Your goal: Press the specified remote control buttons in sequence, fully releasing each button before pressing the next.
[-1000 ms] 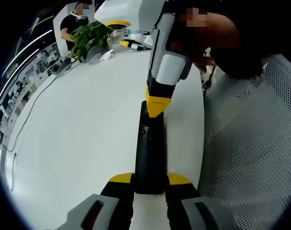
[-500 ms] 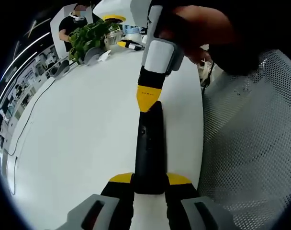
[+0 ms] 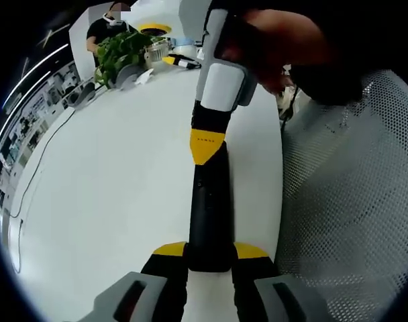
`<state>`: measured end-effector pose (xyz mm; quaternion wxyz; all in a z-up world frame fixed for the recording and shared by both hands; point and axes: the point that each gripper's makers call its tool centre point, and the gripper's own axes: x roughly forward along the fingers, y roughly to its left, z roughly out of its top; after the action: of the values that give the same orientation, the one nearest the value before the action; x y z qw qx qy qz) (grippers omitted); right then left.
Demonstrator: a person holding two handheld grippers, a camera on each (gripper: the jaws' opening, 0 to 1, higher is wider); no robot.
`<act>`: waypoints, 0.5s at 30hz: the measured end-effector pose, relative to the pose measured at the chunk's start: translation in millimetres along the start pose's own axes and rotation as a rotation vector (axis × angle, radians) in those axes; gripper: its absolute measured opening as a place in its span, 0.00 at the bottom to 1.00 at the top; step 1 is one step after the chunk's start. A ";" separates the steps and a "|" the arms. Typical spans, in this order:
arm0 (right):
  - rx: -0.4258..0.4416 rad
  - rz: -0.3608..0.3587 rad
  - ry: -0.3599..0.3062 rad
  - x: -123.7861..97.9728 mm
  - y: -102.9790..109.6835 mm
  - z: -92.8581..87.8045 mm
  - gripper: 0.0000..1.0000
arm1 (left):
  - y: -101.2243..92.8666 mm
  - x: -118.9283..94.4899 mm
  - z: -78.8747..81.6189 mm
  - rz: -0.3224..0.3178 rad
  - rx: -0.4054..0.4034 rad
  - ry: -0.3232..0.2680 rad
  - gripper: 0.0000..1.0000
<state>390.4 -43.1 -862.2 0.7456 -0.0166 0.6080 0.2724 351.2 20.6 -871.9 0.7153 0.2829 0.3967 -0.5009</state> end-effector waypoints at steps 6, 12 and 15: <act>0.008 -0.001 0.020 1.6 -1.9 -2.1 0.00 | 0.1 0.2 -0.1 -0.001 0.003 0.006 0.25; -0.024 -0.021 0.021 2.5 -0.4 -1.9 0.00 | 0.2 0.1 0.0 0.002 -0.003 0.008 0.25; -0.132 -0.076 0.026 3.6 0.0 -2.0 0.00 | 0.2 0.4 -0.1 0.002 -0.006 0.014 0.25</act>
<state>389.1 -42.4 -866.1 0.7446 -0.0922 0.5974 0.2832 351.5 20.5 -872.3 0.7139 0.2847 0.4031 -0.4967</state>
